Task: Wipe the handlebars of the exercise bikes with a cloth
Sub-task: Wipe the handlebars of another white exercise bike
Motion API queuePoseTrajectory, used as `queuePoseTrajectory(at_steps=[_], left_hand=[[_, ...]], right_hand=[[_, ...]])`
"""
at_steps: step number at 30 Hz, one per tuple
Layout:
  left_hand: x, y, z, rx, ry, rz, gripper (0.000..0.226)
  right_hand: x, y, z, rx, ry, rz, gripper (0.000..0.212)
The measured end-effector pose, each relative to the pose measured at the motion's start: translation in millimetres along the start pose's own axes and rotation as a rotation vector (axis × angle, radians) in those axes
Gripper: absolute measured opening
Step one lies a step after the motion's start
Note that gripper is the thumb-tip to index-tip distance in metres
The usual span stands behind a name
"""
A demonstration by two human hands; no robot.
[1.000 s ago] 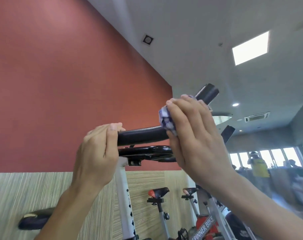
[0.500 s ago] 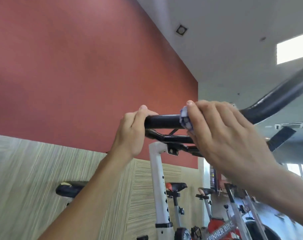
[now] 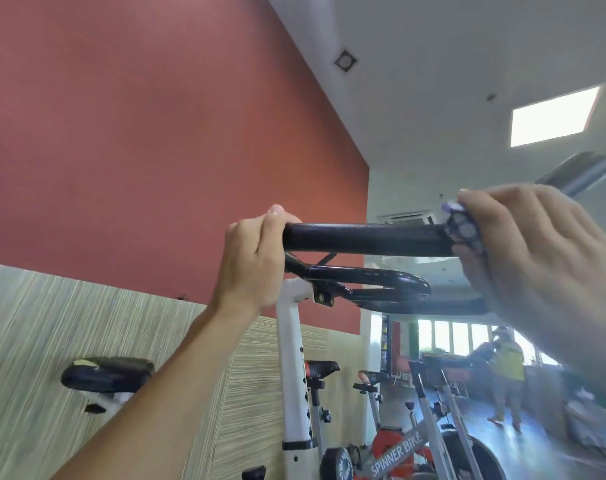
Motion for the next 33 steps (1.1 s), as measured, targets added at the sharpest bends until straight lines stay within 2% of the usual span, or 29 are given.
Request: queuePoseTrajectory(at_steps=[3, 6, 8, 11, 15, 22, 29, 33], left_hand=[[-3.1, -1.2, 0.6, -0.068, 0.077, -0.037, 0.054], [-2.4, 2.0, -1.1, -0.073, 0.176, -0.017, 0.053], [-2.2, 4.3, -2.8, -0.061, 0.186, 0.012, 0.052], [-1.3, 8.2, -3.8, 0.009, 0.139, 0.034, 0.054], [-2.5, 8.1, -4.0, -0.006, 0.150, 0.001, 0.054], [-1.8, 1.8, -1.3, -0.065, 0.194, -0.052, 0.054], [-4.9, 12.4, -5.3, -0.022, 0.187, -0.082, 0.054], [-6.6, 12.8, -0.3, -0.056, 0.223, -0.170, 0.055]], right_hand=[[21.9, -43.0, -0.1, -0.037, 0.046, -0.015, 0.039], [46.8, -87.5, 16.5, -0.026, -0.003, -0.072, 0.038], [52.9, -99.6, 19.7, -0.018, -0.015, -0.130, 0.034], [39.1, -72.4, 10.4, 0.033, -0.029, -0.180, 0.038], [20.9, -30.3, -5.4, -0.022, -0.002, -0.093, 0.037], [61.0, -86.8, 20.8, 0.090, -0.039, -0.054, 0.037], [51.1, -40.6, 5.4, 0.245, -0.079, -0.094, 0.024], [48.7, -35.4, 18.8, 0.314, -0.135, 0.044, 0.033]])
Point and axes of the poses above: each hand's wrist, its own x-axis towards the middle knuckle, its own z-axis out of the palm, y = z × x, the point moved 8 cm from there along x, towards the middle knuckle, and after that the axes turned 1 degree about -x, right-handed, at the moved point
